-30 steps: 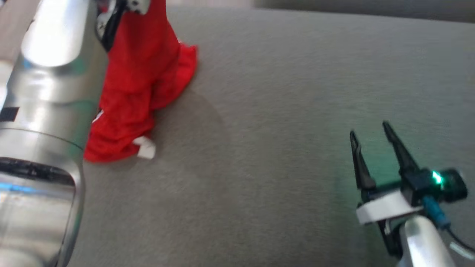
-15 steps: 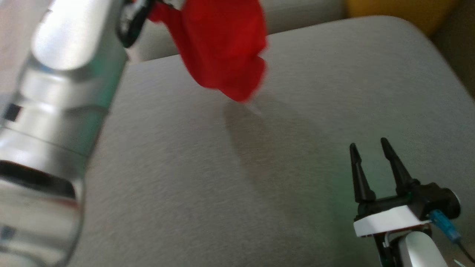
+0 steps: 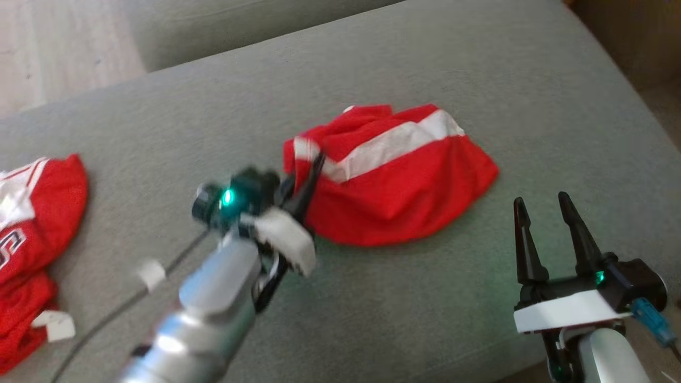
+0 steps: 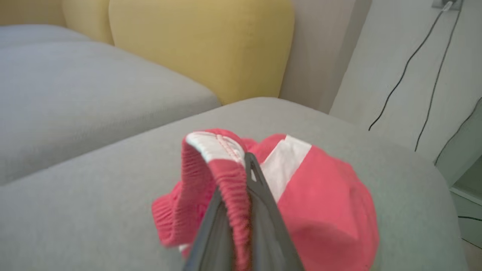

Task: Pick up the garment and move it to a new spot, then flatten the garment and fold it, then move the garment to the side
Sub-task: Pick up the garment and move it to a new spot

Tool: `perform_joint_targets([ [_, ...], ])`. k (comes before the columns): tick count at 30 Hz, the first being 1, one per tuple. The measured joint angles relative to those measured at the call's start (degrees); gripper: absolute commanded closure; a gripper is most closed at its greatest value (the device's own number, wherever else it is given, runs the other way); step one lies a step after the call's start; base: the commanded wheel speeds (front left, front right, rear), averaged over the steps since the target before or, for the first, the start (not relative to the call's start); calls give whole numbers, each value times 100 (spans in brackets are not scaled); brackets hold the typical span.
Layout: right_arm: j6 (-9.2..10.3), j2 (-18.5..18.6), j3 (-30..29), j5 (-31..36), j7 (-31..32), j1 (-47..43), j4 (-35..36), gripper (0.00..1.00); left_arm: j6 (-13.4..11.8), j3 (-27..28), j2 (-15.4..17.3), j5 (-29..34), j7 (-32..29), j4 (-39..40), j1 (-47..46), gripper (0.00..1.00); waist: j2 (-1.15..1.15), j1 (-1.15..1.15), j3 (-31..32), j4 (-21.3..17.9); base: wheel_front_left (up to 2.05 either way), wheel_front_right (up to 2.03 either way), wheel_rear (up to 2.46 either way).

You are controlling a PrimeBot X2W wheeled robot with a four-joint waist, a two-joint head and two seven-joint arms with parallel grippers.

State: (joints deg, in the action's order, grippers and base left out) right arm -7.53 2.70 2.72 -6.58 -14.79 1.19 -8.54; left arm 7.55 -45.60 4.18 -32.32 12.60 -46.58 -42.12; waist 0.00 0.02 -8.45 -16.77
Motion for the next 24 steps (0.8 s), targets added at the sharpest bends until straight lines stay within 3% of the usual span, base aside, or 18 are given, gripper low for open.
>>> perform_joint_targets([
  [1, 0, 0, -11, 0, 0, 9, -1, 0, -36, 10, -4, 0, 77, 2, 184, 100, 0, 0, -23, 63, 0, 0, 0],
  [2, 0, -1, -14, 0, 0, 26, -1, 0, -104, 21, -10, 3, 126, 14, 321, 71, 0, -1, -42, 129, 0, 0, 0],
  [3, 0, -1, -15, 2, 0, 44, -3, 0, -221, 18, -14, 47, 159, 27, 415, 20, 0, -1, -56, 199, 0, 0, 0],
  [4, 0, -1, -31, 9, 0, 54, -4, 0, -354, 10, -23, 156, 168, 34, 484, 0, 0, -1, -67, 278, 0, 0, 0],
  [8, 0, -4, -54, 3, 0, 55, -116, 0, -922, 483, -73, 469, 170, 814, 893, 0, 0, -1, -27, 712, 0, 0, 0],
  [11, 0, -7, -38, 53, 0, 49, -196, 0, -1177, 851, -116, 686, 181, 1388, 1371, 0, 0, -1, 114, 951, 0, 0, 0],
  [24, 0, -8, -146, 123, 0, -365, -276, 0, -1470, 2376, -115, 1903, 186, 3292, 3637, 0, 0, -3, 919, 1735, 0, 0, 0],
])
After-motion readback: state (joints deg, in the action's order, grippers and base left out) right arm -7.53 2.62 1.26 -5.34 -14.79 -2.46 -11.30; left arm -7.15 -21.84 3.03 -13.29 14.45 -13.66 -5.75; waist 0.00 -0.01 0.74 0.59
